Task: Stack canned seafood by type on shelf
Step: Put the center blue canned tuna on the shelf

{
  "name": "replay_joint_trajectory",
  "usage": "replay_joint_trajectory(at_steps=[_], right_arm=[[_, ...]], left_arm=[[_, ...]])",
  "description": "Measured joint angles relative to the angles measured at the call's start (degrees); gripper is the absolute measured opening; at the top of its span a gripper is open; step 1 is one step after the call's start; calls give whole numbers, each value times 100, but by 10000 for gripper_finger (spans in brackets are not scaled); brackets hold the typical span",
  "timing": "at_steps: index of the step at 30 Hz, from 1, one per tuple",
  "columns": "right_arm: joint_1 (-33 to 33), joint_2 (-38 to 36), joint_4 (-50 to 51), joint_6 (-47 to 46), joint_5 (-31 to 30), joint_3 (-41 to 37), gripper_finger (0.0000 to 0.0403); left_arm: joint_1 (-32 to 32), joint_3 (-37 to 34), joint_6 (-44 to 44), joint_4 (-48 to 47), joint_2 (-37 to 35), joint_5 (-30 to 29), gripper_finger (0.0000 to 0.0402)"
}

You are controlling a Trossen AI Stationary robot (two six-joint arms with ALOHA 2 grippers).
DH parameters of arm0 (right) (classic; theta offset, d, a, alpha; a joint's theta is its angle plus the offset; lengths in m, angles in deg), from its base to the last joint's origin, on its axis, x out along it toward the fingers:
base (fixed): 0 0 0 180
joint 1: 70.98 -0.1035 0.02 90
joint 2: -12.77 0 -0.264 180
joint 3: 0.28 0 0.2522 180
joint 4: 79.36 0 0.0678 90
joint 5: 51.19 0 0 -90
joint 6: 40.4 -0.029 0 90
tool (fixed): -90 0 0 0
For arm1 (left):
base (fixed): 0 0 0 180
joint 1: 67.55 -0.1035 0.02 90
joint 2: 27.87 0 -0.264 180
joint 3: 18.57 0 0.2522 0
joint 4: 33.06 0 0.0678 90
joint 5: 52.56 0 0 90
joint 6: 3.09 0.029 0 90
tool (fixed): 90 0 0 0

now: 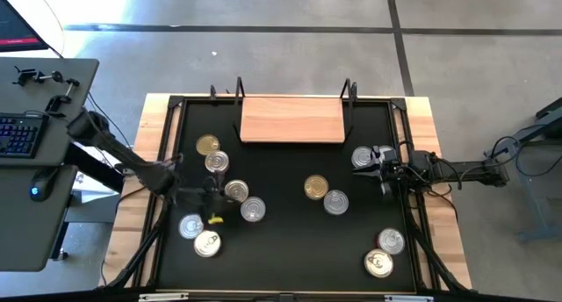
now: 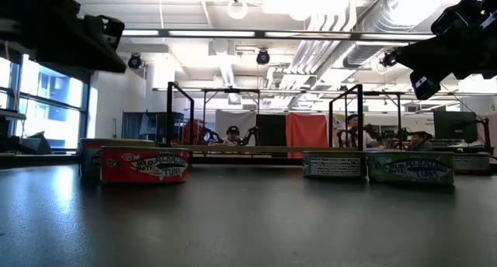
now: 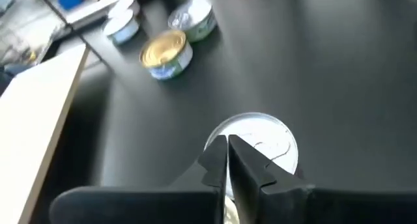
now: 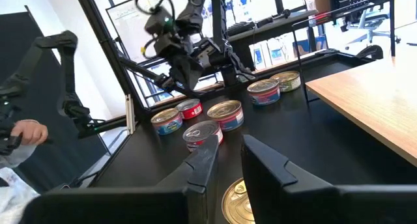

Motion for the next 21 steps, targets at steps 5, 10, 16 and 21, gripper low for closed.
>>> replay_joint_trajectory(at_steps=[5,10,16,21], right_arm=[[0,0,1,1,0,1,55],[0,0,0,1,0,0,55],[0,0,1,1,0,1,55],[0,0,0,1,0,-1,55]], left_arm=[[129,129,-394,39,645,33,68],[393,138,-417,39,1023,68,139],[563,138,-408,43,1420,-302,167],[582,155,-450,137,1791,-602,168]])
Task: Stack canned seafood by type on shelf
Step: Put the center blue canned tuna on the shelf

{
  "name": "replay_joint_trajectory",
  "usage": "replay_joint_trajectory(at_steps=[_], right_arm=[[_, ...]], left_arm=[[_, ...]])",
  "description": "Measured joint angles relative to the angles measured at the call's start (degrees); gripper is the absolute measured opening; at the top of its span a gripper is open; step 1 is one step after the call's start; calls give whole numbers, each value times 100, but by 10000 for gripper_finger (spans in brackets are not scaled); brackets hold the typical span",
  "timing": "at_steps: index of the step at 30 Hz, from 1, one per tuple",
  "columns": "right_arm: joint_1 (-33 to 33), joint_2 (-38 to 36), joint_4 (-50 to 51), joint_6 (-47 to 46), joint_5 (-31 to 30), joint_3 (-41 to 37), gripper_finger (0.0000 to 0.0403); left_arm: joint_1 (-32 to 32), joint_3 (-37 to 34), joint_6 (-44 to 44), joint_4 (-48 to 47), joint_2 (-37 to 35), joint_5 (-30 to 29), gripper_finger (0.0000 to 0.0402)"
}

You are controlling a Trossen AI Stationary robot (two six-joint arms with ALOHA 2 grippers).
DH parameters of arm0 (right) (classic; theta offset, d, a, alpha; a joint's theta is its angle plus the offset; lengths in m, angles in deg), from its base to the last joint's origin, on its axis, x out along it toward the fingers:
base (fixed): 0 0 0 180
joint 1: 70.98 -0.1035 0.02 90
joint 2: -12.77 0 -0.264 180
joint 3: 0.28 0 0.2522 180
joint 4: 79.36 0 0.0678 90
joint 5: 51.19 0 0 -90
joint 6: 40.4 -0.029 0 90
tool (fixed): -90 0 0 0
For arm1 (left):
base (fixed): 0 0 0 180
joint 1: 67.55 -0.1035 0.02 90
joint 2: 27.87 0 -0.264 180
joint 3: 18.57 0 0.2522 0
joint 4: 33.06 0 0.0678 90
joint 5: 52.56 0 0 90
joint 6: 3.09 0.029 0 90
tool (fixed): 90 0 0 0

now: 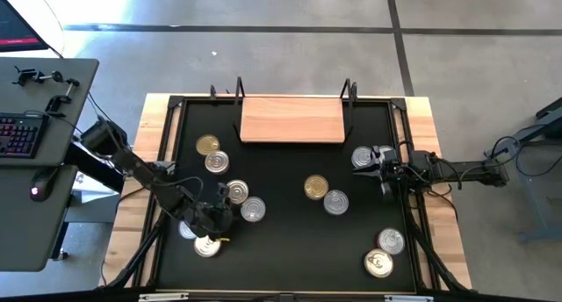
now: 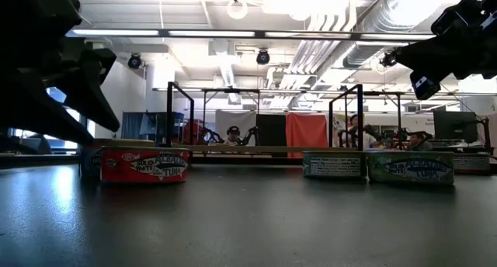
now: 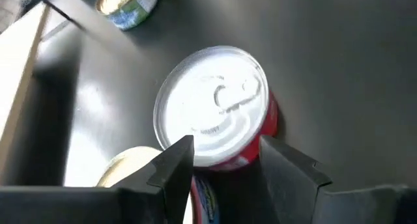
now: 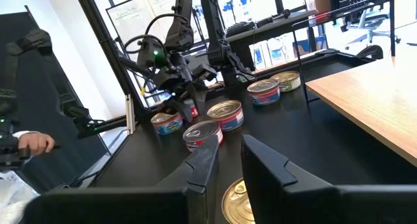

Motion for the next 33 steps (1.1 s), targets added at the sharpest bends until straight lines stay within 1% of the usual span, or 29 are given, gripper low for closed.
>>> replay_joint_trajectory(at_steps=[3,7,13,16,19,24,28,33], right_arm=[[0,0,1,-2,0,1,55],[0,2,0,-1,0,0,55],[0,0,1,0,0,0,55],[0,1,0,0,0,1,55],[0,1,0,0,0,0,55],[0,0,1,0,0,-1,55],[0,0,1,-1,0,0,55],[0,2,-1,0,0,1,55]], left_arm=[[-46,9,-70,98,159,-31,168],[-48,-2,-47,286,156,-96,168],[105,-29,39,259,-192,-419,168],[148,-28,-16,180,-388,-457,168],[140,-24,-370,-69,-541,-457,168],[-30,-24,-1013,-1113,-597,-422,167],[-254,-24,-988,-1523,-521,-227,152],[-539,-15,-375,-1511,-298,-62,113]])
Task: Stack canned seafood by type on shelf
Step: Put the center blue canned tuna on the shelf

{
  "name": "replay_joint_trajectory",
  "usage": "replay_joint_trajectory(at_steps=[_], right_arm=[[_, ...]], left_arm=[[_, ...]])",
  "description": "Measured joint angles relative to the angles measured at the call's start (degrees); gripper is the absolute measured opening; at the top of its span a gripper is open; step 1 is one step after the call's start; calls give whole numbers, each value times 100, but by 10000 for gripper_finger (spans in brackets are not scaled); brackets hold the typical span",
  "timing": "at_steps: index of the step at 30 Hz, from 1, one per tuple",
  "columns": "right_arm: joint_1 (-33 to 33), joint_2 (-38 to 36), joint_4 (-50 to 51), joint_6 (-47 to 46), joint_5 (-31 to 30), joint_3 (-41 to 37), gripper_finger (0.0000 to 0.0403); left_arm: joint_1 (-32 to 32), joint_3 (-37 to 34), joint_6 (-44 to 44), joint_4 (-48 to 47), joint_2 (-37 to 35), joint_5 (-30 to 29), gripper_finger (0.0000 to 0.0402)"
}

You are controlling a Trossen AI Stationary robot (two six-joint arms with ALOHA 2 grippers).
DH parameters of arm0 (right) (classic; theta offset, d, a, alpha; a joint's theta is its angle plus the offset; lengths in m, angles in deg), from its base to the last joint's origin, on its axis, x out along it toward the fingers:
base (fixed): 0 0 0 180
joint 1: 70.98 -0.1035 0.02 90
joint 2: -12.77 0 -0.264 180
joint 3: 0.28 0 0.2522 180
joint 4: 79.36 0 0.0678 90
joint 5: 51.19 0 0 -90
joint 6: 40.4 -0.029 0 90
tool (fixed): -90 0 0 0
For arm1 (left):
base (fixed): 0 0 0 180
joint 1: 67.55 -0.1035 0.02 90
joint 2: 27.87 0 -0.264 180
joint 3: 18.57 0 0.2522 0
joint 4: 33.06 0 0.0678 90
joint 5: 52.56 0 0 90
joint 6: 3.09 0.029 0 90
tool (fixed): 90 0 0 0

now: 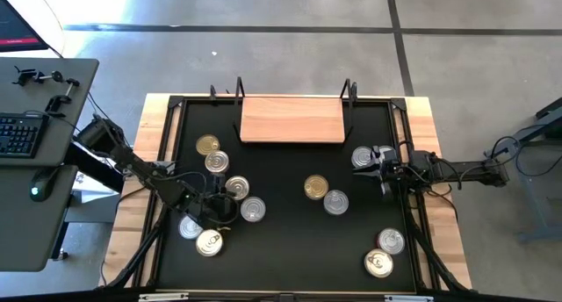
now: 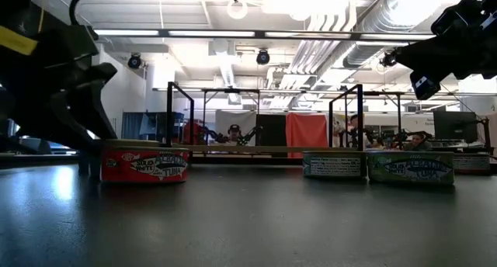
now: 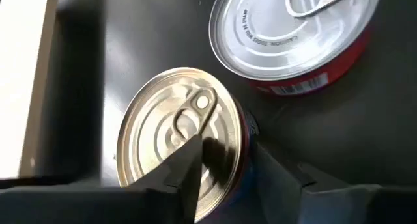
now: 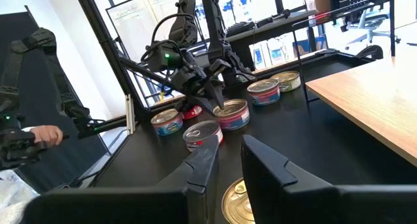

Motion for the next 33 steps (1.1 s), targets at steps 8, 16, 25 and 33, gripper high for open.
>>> replay_joint_trajectory(at_steps=[8,16,25,33], right_arm=[[0,0,2,0,0,0,55],[0,0,2,0,0,0,55],[0,0,1,-1,0,0,55],[0,0,1,0,0,0,55]], left_arm=[[-264,20,411,184,204,-54,34],[-272,4,684,516,213,-86,2],[-306,561,1364,226,245,55,0],[-653,982,1935,149,237,-110,0]])
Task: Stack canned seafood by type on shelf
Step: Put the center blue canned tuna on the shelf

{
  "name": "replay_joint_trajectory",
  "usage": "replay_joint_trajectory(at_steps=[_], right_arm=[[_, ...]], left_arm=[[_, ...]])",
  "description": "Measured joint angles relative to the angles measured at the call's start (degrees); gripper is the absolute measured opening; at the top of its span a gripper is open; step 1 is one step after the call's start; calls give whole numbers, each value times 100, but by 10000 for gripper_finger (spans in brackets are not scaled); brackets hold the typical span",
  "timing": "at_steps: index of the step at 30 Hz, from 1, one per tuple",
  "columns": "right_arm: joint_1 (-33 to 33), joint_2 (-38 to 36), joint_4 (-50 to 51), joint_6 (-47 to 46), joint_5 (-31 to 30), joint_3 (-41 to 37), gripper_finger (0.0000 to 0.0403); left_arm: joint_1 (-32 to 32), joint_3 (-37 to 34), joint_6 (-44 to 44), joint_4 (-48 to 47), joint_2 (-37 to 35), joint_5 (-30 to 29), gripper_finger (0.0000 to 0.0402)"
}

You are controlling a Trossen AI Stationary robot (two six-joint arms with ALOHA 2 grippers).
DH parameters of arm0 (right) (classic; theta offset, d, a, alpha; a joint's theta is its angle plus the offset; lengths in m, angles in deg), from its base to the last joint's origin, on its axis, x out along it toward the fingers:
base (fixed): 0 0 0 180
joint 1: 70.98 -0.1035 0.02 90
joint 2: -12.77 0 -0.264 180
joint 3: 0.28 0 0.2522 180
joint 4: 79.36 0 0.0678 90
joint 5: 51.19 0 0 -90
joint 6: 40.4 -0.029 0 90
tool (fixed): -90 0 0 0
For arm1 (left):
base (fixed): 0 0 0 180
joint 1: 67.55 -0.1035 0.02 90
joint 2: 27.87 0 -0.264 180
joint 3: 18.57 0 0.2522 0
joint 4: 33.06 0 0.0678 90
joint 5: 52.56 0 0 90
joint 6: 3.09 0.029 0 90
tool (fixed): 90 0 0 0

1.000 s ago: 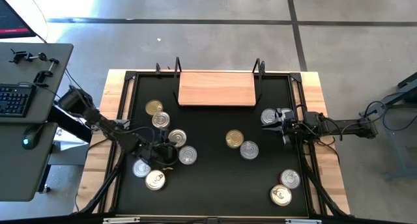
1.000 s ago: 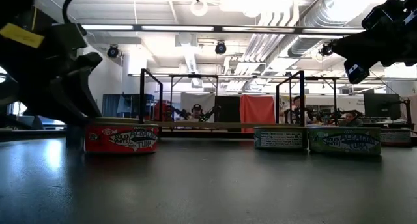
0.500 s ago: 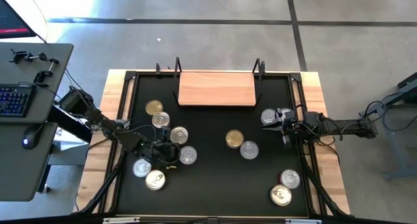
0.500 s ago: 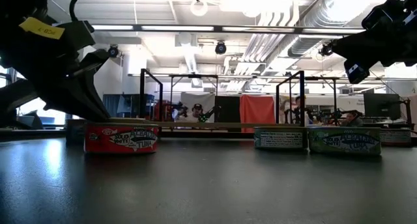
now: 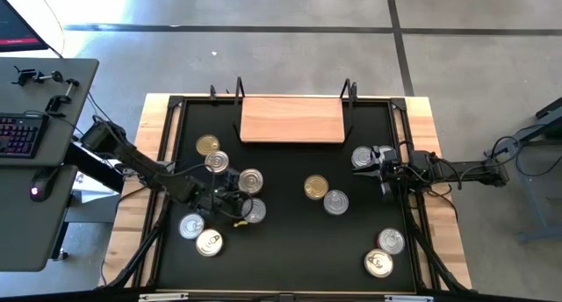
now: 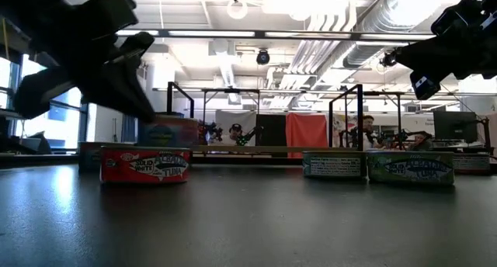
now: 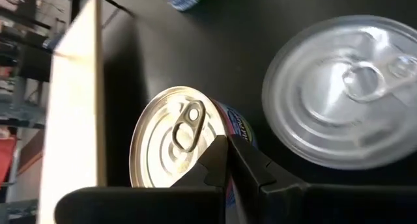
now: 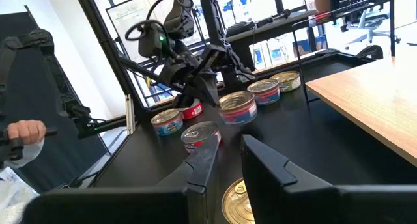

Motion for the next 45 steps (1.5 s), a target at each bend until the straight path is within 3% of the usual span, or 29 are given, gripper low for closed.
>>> replay_joint_trajectory(at_steps=[14,20,31,38,45], right_arm=[[0,0,1,0,0,0,55],[0,0,0,0,0,0,55],[0,-1,-1,-1,1,1,55],[0,39,1,0,0,-1,55],[0,39,1,0,0,-1,55]], left_arm=[[-1111,975,685,129,-11,-25,0],[-1878,1416,741,153,-15,402,0],[-3513,1465,1024,885,189,1407,1],[-3840,1455,1484,1156,765,1481,1],[-3757,1455,1562,1134,949,1193,1]])
